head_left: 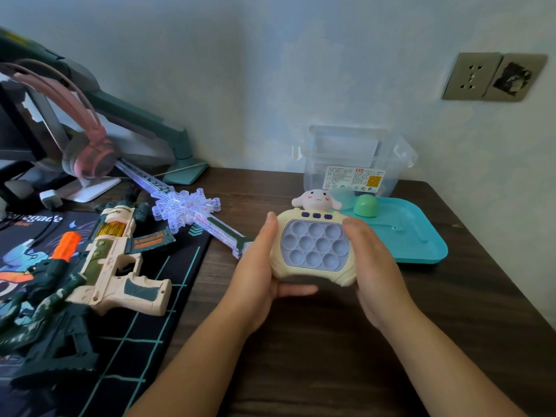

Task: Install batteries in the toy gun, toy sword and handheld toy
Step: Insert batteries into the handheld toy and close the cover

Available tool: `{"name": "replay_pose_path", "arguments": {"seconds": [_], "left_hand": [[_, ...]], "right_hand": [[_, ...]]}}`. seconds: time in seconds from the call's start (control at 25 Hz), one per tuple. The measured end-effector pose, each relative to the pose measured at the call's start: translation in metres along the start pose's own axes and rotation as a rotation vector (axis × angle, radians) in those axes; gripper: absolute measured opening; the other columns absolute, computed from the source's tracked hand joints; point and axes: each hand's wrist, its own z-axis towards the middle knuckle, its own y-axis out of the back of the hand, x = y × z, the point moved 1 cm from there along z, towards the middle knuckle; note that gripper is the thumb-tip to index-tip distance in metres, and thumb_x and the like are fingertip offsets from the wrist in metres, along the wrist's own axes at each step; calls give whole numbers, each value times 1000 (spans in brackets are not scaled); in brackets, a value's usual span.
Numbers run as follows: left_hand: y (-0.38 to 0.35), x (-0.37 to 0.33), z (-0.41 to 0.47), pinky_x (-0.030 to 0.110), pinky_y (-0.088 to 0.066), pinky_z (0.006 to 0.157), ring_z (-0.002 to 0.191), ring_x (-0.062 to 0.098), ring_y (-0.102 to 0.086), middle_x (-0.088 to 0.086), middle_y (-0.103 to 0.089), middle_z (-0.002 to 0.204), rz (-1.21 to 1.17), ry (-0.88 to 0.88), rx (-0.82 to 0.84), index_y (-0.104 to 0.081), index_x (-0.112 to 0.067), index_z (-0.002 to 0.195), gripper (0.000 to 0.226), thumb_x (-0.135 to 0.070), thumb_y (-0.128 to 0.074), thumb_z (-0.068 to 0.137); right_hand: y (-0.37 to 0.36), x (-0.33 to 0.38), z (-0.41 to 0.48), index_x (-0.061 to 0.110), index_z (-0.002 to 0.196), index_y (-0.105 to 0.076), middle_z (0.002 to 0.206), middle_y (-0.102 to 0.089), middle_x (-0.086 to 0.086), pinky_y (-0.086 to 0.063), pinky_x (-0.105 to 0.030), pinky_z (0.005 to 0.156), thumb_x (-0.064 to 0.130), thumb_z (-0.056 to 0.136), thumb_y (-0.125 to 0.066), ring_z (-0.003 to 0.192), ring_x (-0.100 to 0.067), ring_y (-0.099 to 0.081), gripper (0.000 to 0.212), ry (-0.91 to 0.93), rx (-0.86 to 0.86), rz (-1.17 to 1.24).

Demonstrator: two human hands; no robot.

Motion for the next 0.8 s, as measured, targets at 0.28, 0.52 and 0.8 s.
{"name": "replay_pose_path", "arguments": {"seconds": [0.28,0.52,0.8], "left_hand": [[-5,10,0,42,-59,74,97,22,-74,3,-77,106,64,-1,-13,-70,-22,114,35,-42,-47,98],[-5,15,4,39,-52,96,101,14,-71,-1,-77,105,166,-101,-36,-75,-25,102,33,-46,-50,97],[-4,19,8,26,-53,78,88,8,-74,-9,-78,91,174,-92,-95,-75,-28,91,32,-45,-49,98]], "right_hand": [[6,4,0,40,92,-60,93,-64,22,-44,-10,61,46,90,-54,85,3,-62,9,56,-81,-240],[5,-1,-1,37,87,-62,90,-67,18,-49,-16,70,46,84,-61,89,-2,-63,10,94,-103,-270],[3,-9,3,31,95,-64,100,-68,9,-56,-33,83,48,83,-61,97,-11,-65,21,51,-114,-267]]}}
